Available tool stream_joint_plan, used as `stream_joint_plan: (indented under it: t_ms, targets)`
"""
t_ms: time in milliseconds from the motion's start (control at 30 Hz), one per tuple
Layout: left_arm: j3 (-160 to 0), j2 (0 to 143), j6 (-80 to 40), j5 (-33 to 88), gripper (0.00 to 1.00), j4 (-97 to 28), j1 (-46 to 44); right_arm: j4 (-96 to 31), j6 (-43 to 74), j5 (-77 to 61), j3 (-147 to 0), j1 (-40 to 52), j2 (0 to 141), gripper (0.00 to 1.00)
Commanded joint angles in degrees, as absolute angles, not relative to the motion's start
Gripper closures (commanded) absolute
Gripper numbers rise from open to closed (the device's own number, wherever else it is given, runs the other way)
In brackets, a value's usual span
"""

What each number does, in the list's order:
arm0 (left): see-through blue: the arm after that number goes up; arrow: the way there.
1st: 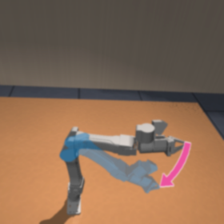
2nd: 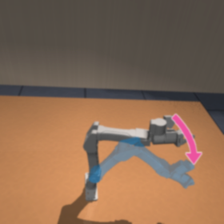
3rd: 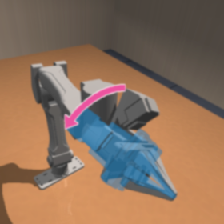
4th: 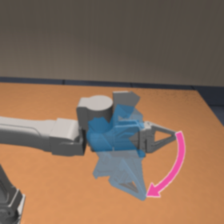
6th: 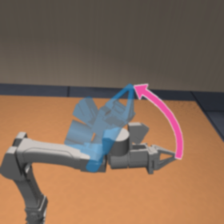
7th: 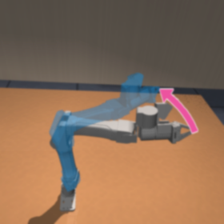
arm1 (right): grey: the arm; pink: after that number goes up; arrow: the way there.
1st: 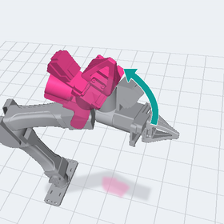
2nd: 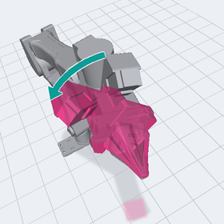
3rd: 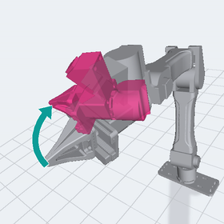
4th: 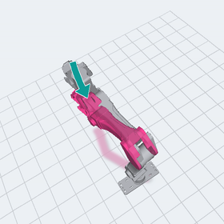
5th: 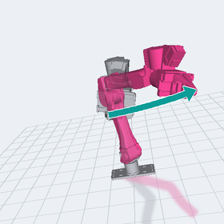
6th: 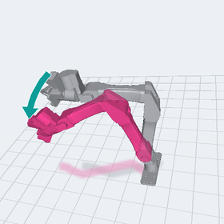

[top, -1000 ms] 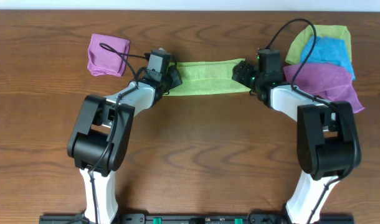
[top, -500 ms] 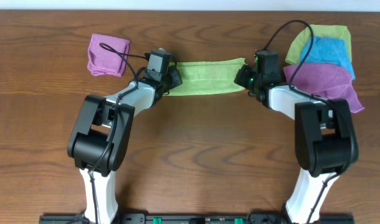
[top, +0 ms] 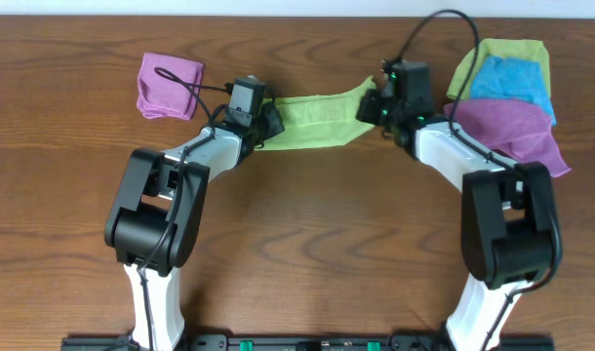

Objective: Fold the cloth
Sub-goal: 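Fold the right end of the strip over toward the left gripper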

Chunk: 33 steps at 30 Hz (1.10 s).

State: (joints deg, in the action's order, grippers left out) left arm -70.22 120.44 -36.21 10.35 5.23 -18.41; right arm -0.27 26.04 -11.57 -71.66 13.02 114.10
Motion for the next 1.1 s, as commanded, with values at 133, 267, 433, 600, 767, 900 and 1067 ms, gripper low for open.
stream_joint_plan:
  t_ms: [133,267,433,600,767,900,1067]
  targets:
    - [-70.3,121.4,-36.4,9.0,0.94,4.0,-17.6,-0.9,24.1,-11.8,-76.2,19.5,112.4,0.99]
    - [-70.3,121.4,-36.4,9.0,0.94,4.0,-17.6,-0.8,24.1,-11.8,-76.3,22.6,112.4,0.99]
    - [-70.3,121.3,-36.4,9.1,0.94,4.1,-17.6,0.0,24.9,-10.7,-76.3,25.9,112.5,0.99]
    - [-70.3,120.7,-36.4,9.0,0.94,4.0,-17.6,0.5,25.2,-8.6,-76.3,28.7,112.6,0.99]
    - [-70.4,119.5,-36.4,9.0,0.94,3.3,-16.9,0.6,25.3,-7.9,-76.3,29.7,112.7,0.99]
    - [-70.3,117.1,-36.1,8.8,0.94,2.2,-15.5,0.7,25.7,-7.9,-76.3,29.8,113.3,0.99]
    - [-70.3,112.9,-35.6,8.8,0.94,-0.4,-13.4,1.2,25.6,-7.8,-76.3,30.0,113.6,0.99]
